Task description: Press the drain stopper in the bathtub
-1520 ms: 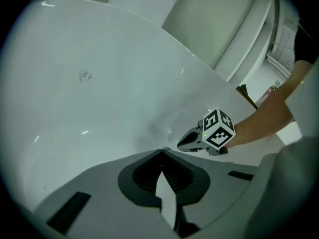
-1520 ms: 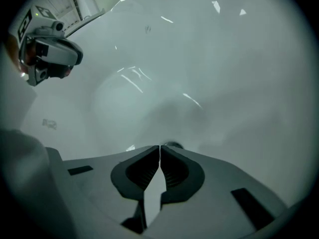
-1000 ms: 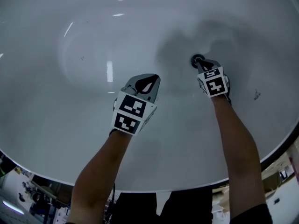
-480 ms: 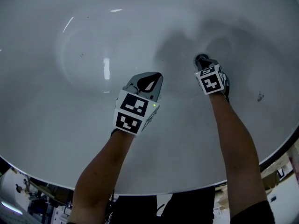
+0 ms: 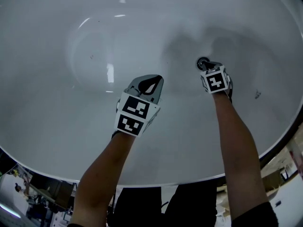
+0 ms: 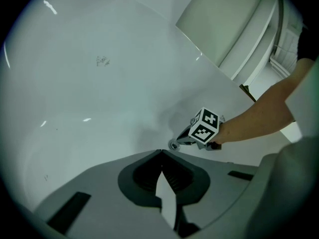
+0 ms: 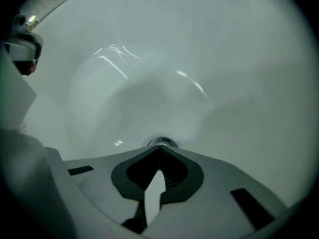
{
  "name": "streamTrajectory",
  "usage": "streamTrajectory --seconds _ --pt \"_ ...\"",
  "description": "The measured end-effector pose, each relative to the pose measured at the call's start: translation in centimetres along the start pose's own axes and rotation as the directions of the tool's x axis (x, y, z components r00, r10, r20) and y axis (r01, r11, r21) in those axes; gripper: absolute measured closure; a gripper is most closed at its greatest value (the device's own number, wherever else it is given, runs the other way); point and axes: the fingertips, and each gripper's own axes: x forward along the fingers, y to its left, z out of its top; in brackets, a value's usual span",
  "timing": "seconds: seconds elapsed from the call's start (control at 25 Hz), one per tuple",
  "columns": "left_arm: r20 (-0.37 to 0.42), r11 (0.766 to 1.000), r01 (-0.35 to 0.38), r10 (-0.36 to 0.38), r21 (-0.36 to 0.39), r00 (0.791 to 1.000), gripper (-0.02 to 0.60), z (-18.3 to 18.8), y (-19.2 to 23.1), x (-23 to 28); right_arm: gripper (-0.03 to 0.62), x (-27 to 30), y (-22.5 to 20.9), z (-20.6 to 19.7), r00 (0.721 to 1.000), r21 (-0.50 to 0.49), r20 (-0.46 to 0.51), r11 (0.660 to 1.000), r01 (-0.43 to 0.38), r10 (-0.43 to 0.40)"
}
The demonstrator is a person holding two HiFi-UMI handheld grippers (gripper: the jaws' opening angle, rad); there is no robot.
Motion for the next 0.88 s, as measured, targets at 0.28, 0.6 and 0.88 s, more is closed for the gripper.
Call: streamTrajectory --seconds 0.28,0.6,0.88 --pt "0.042 0.999 -0.04 0.04 -0.001 0.998 0.571 5.8 -3.0 -8.7 0.579 -13.2 0.7 1.9 0.995 0.023 0.098 1.0 0.009 -0.011" --pt "0.121 1.0 0.009 -0.009 0.006 0.993 0.571 13.6 -12.3 -21.9 0.58 -35.0 6.0 6.2 0.952 0.032 0.306 0.999 -0.043 0.032" --pt "0.222 0.998 0.046 -0.056 0.052 0.973 0.571 19.5 -20.3 -34.6 0.58 -54.4 12.0 7.3 0.844 0.058 0.534 0.994 -0.091 0.046"
